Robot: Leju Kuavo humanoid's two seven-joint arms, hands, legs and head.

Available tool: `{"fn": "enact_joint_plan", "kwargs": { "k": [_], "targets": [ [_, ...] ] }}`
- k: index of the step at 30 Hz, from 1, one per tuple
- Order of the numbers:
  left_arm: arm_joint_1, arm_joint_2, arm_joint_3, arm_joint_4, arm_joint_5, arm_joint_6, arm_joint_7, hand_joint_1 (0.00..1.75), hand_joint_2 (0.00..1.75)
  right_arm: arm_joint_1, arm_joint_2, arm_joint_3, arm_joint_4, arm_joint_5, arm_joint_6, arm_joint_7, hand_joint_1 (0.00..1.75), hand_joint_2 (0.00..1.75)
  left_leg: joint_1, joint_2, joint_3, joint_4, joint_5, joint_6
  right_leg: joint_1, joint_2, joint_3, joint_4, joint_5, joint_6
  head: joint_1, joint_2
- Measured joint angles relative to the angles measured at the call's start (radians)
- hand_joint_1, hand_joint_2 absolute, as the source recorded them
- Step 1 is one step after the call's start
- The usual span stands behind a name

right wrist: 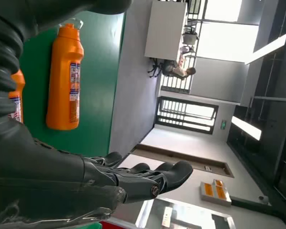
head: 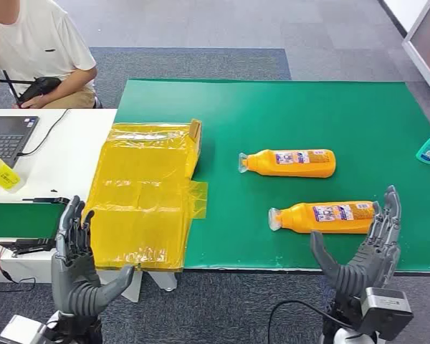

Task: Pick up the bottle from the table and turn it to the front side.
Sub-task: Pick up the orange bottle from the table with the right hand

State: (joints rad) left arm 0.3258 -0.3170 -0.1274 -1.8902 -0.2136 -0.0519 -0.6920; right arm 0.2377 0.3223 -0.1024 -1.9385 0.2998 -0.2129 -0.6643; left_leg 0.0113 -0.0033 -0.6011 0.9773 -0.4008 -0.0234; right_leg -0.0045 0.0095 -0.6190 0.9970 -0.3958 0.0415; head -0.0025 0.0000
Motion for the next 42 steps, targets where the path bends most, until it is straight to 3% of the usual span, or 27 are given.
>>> {"fn": "enact_joint_plan", "kwargs": {
  "k": [15,21,23,27,29,38,42],
  "targets": [
    [0.000,0.000,0.000,0.000,0.000,-0.004,0.007,0.00,1.75,-0.001,0.001,-0.010,-0.005,0.007,0.001,0.004,0.00,1.75,0.000,0.000,0.000,0.000,0.000,0.000,0.000,0.000,0.000,0.000,0.000,0.000,0.000,0.000],
    [0.001,0.000,0.008,0.000,0.001,-0.016,0.007,0.00,1.75,0.003,0.000,0.016,-0.019,0.137,0.020,0.041,0.00,1.75,0.000,0.000,0.000,0.000,0.000,0.000,0.000,0.000,0.000,0.000,0.000,0.000,0.000,0.000],
    [0.002,0.000,0.012,0.000,0.001,-0.021,0.007,0.00,1.75,-0.004,-0.003,0.040,-0.029,0.269,0.010,0.124,0.00,1.75,0.000,0.000,0.000,0.000,0.000,0.000,0.000,0.000,0.000,0.000,0.000,0.000,0.000,0.000],
    [0.003,0.000,0.017,-0.004,-0.045,-0.013,-0.002,0.00,1.75,-0.046,-0.018,0.074,-0.025,0.719,-0.051,0.401,0.00,1.75,0.000,0.000,0.000,0.000,0.000,0.000,0.000,0.000,0.001,0.000,0.000,0.000,0.000,0.000],
    [0.005,0.000,0.019,-0.008,-0.083,-0.004,-0.004,0.00,1.75,-0.069,-0.027,0.079,-0.018,0.850,-0.057,0.486,0.00,1.75,0.000,0.000,0.000,0.000,0.000,0.000,0.000,0.000,0.001,0.000,0.000,0.000,0.000,0.000],
    [0.008,-0.002,0.032,-0.008,-0.144,0.001,-0.004,0.00,1.75,-0.119,-0.109,0.066,0.081,1.214,0.048,0.768,0.00,1.75,-0.001,0.000,0.000,0.000,0.000,0.000,-0.001,0.000,0.001,0.000,0.000,0.001,0.000,0.000],
    [0.007,-0.003,0.033,-0.008,-0.140,-0.021,-0.005,0.00,1.75,-0.163,-0.161,0.042,0.142,1.243,0.082,0.805,0.00,1.75,-0.001,0.000,0.000,0.000,0.000,0.001,-0.001,0.000,0.001,0.000,0.001,0.001,0.000,0.000]
  ]
}}
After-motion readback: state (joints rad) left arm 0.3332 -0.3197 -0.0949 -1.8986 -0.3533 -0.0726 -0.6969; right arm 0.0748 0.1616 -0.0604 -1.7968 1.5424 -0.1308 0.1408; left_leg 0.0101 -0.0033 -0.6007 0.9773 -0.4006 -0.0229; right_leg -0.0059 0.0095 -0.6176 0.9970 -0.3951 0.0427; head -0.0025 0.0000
